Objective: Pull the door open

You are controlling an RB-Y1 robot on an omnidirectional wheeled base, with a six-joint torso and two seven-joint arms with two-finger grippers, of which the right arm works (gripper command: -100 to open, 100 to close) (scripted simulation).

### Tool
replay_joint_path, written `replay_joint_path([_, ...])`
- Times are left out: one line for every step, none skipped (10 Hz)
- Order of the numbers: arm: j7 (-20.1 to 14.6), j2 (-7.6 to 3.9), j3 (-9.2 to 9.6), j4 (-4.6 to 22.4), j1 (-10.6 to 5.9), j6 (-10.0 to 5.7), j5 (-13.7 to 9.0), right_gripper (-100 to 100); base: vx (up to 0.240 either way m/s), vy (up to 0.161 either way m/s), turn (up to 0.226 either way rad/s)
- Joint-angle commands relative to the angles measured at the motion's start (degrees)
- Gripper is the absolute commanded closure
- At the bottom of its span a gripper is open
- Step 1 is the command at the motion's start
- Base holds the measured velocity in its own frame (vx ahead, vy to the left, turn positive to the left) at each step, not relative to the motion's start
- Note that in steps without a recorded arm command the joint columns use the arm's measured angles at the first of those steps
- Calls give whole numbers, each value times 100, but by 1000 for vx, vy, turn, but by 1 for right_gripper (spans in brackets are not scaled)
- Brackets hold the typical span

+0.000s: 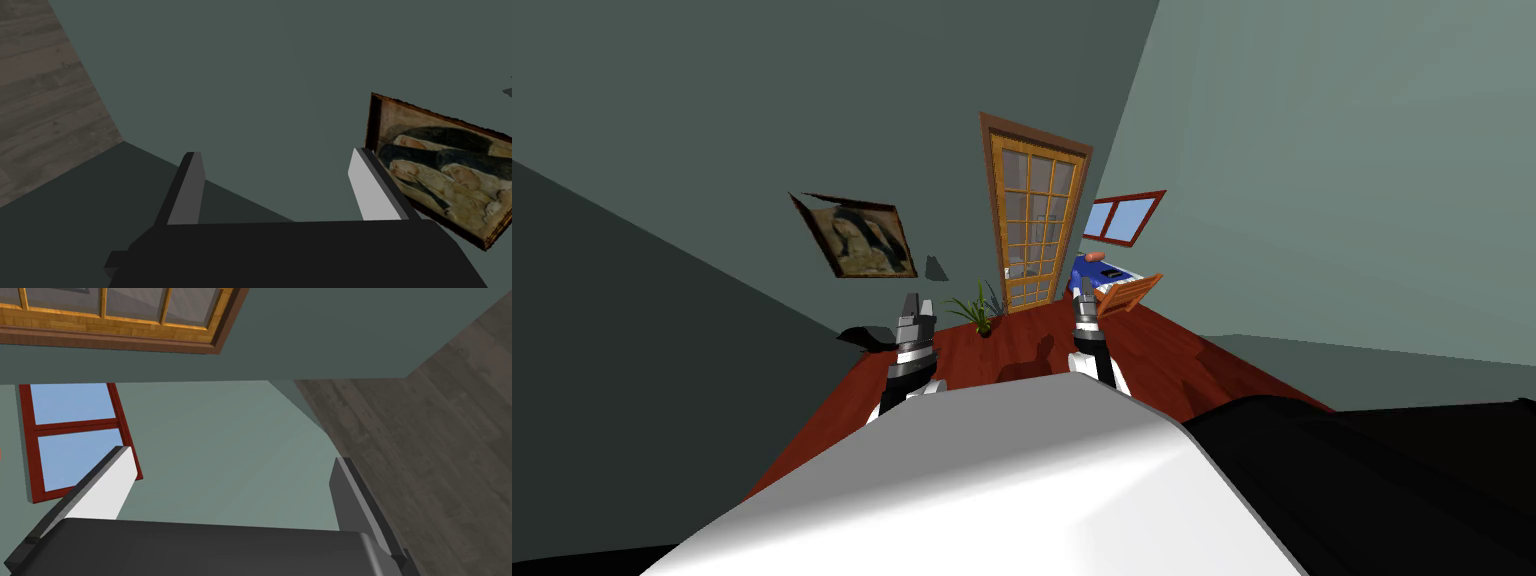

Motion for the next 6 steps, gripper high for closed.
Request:
replay_joint_path([-137,-54,-13,169,-58,-56,-89,-100,46,-8,122])
replay_joint_path([-259,-94,-24,317,-110,-106,-167,-100,106,3,157])
replay_joint_path([-319,-114,-30,392,-135,-131,-206,-100,102,1,107])
replay_joint_path([-455,-158,-43,559,-193,-187,-294,-100,99,-6,133])
replay_joint_path([-543,-182,-51,666,-230,-222,-350,-100,95,-17,156])
replay_joint_path([-630,-207,-59,773,-267,-258,-406,-100,93,-9,124])
